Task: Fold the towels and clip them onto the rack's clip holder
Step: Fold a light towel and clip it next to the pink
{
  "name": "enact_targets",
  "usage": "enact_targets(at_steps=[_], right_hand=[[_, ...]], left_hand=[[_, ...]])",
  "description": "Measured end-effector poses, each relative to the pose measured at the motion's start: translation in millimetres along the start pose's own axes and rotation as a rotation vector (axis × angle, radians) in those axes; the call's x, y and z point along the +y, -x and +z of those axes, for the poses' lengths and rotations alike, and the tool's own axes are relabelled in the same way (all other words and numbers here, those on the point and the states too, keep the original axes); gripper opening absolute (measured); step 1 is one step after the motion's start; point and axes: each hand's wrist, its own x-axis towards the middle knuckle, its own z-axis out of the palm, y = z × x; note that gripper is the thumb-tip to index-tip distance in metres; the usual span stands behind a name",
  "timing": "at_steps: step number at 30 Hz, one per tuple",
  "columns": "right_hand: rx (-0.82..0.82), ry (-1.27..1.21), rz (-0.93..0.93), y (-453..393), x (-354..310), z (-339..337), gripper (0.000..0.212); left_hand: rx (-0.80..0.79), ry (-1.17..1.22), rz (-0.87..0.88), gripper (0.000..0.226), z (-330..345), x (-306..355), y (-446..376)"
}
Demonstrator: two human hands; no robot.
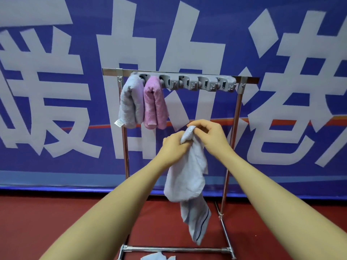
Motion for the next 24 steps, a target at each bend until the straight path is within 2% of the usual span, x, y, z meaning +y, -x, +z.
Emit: enact_targets(at_steps=[4, 7, 11, 13, 16, 18, 20, 24], right_hand=[[-0.03, 0.08, 0.054, 11, 23, -12, 0.027], [-0.154, 0.171, 0.197, 32, 58, -14, 0.046], [-0.307, 0.386, 0.33, 55, 85, 1, 0.056], [-0.264, 0.408, 0.329, 56, 85, 15, 0.045], [-0.166, 0.399, 0.249, 47, 81, 31, 0.013], [-0.108, 0.422, 0.187, 39, 81, 33, 0.013], [-0.014, 0.375, 0.166, 33, 78, 27, 0.017], [0.145, 0.233, 0.24, 20, 70, 15, 0.024]], left_hand=[[0.019, -0.047, -0.027, 0.013, -10, -4, -6], [0.03, -0.063, -0.016, 0.016, -19, -7, -14], [0.032, -0.091, -0.003, 0.018, -28, -11, -20], [0.047, -0.086, 0.007, 0.012, -31, -12, -21], [0.062, -0.091, 0.031, 0.013, -39, -13, -18], [0.073, -0.153, 0.053, 0.012, -47, -18, -15], [0.108, -0.337, 0.044, 0.013, -55, -25, -12], [0.246, -0.729, 0.08, 0.035, -57, -40, -6]])
